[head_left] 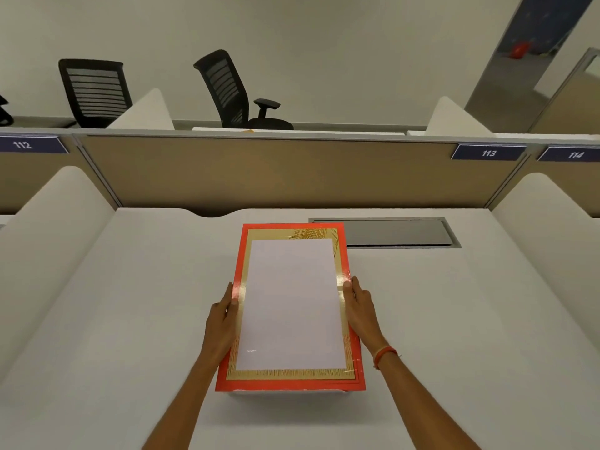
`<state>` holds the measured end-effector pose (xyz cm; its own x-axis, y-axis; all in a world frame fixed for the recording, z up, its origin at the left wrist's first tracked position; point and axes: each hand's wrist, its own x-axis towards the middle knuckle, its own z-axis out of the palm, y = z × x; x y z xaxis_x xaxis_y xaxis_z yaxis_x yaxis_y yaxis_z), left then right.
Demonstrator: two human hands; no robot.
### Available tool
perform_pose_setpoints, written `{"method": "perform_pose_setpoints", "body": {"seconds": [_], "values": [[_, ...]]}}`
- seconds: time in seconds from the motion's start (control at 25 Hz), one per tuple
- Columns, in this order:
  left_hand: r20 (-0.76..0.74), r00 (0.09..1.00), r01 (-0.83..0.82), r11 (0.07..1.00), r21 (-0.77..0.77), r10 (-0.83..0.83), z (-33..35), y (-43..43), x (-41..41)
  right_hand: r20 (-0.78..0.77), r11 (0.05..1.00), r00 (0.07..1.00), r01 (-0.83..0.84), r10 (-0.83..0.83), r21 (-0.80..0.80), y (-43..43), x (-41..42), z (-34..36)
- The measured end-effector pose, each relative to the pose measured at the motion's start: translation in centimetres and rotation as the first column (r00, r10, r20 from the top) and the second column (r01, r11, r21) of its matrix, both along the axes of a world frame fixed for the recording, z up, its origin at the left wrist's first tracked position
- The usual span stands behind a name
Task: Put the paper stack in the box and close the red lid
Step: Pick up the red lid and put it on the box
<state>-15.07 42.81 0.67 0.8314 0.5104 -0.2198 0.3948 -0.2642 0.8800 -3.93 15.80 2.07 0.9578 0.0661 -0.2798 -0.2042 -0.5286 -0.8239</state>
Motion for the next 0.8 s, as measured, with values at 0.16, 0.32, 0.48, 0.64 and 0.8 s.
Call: {"method": "perform_pose_setpoints", "body": {"seconds": [0.16, 0.32, 0.48, 0.64, 0.8], "values": [[-0.048, 0.999, 0.018, 0.992, 0.127, -0.012, -1.1, -0.2, -0.1, 0.024, 0.999, 1.0, 0.016, -0.015, -0.036, 0.1, 0.0, -1.4], [-0.048, 0.999, 0.008, 0.991, 0.133, -0.002, -1.7, -0.5, -0.1, 0.032, 0.998, 0.999, 0.031, -0.029, -0.062, 0.2, 0.1, -2.2], [-0.04, 0.999, -0.01, 0.991, 0.136, 0.015, -2.0, -0.5, 0.1, 0.005, 0.996, 0.999, 0.042, -0.042, -0.077, 0.4, 0.2, -2.7], [-0.071, 0.997, 0.005, 0.986, 0.169, 0.007, -2.3, -0.4, 0.3, 0.015, 0.996, 0.999, 0.033, -0.032, -0.088, 0.5, 0.1, -3.2], [-0.093, 0.996, 0.003, 0.984, 0.181, 0.015, -2.1, -0.4, 0.1, 0.038, 0.997, 0.999, 0.007, -0.004, -0.082, 0.7, 0.2, -3.4]]}}
